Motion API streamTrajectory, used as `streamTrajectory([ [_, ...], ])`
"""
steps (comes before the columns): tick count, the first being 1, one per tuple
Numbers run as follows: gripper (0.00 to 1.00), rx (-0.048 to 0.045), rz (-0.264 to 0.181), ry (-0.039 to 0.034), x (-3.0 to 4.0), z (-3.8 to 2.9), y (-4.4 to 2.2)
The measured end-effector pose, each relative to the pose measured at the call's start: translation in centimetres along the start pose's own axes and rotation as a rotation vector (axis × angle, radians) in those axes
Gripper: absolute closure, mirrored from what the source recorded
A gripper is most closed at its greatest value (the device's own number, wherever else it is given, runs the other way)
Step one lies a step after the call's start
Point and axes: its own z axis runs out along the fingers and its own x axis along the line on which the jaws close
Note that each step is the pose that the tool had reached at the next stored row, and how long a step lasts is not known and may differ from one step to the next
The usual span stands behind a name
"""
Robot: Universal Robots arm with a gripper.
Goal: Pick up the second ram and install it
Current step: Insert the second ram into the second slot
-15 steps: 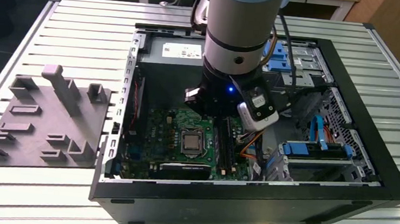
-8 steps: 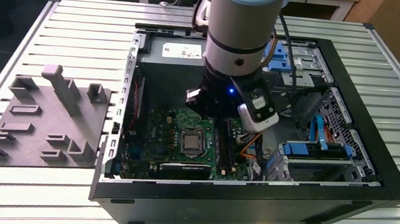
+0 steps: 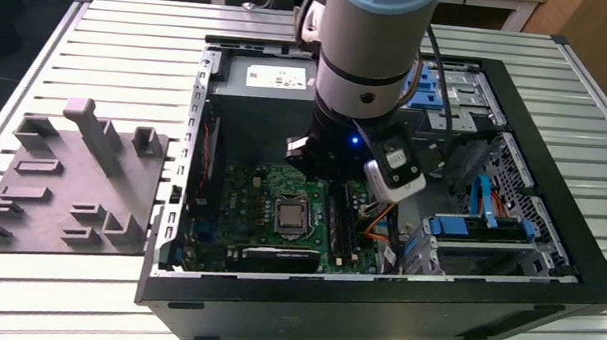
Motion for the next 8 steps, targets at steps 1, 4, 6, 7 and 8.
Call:
streamTrajectory([
  [1, 0.88, 0.0001, 0.001, -0.0001, -0.04, 0.05, 0.00],
  [4, 0.88, 0.0001, 0.006, -0.0003, -0.11, 0.19, -0.01],
  [6, 0.88, 0.0003, 0.007, -0.0004, -0.13, 0.29, -0.01],
  [7, 0.88, 0.0003, 0.008, -0.0005, -0.14, 0.33, -0.01],
  [8, 0.88, 0.0004, 0.009, -0.0005, -0.15, 0.37, -0.01],
])
